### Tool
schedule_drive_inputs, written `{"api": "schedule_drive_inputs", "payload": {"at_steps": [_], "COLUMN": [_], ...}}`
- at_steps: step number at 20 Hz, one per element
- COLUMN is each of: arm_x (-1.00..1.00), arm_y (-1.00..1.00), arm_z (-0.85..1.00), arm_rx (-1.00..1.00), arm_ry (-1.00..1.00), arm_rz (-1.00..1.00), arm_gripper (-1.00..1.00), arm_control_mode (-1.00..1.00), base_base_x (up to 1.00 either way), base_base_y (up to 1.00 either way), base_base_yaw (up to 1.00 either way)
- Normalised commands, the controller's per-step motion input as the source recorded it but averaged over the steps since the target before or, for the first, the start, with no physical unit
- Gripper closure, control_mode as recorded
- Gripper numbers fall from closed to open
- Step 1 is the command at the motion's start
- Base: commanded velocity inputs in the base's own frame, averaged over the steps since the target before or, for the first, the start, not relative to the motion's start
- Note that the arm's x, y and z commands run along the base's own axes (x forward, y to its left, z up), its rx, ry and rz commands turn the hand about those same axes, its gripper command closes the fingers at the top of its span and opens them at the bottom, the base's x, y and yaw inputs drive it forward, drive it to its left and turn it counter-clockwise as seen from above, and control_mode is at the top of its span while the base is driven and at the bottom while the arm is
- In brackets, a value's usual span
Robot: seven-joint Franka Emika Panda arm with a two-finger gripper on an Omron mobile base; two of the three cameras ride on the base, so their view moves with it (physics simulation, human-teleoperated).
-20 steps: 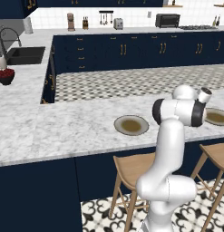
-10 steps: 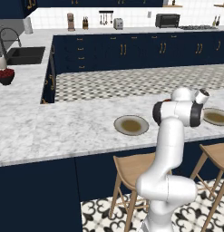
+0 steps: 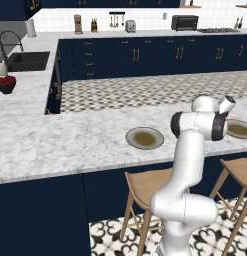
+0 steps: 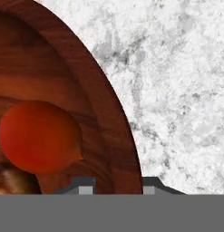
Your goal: Pick the chicken drumstick and tomato from their plates and place them in the bowl. Then put the bowl in the fridge.
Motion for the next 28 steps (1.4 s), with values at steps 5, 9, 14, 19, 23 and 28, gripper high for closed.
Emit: {"api": "schedule_drive_inputs", "payload": {"at_steps": [5, 9, 14, 19, 23, 28], "arm_x": [-0.48, -0.56, -0.99, -0.76, -0.93, -0.87], "arm_y": [0.05, 0.36, 0.71, 0.84, 0.85, 0.61], "arm_z": [0.27, 0.33, 0.96, 1.0, 0.86, 0.94], "arm_rx": [0.0, 0.0, 0.01, 0.02, 0.13, 0.12], "arm_ry": [-0.24, -0.31, 0.02, 0.24, -0.09, -0.1], "arm_rz": [-0.14, -0.16, -0.03, 0.0, 0.08, 0.08], "arm_gripper": [1.0, 1.0, 1.0, 1.0, 1.0, 1.0], "arm_control_mode": [-1.0, -1.0, -1.0, -1.0, -1.0, -1.0], "base_base_x": [0.0, 0.0, 0.0, 0.0, 0.0, 0.0], "base_base_y": [0.0, 0.0, 0.0, 0.0, 0.0, 0.0], "base_base_yaw": [0.0, 0.0, 0.0, 0.0, 0.0, 0.0]}}
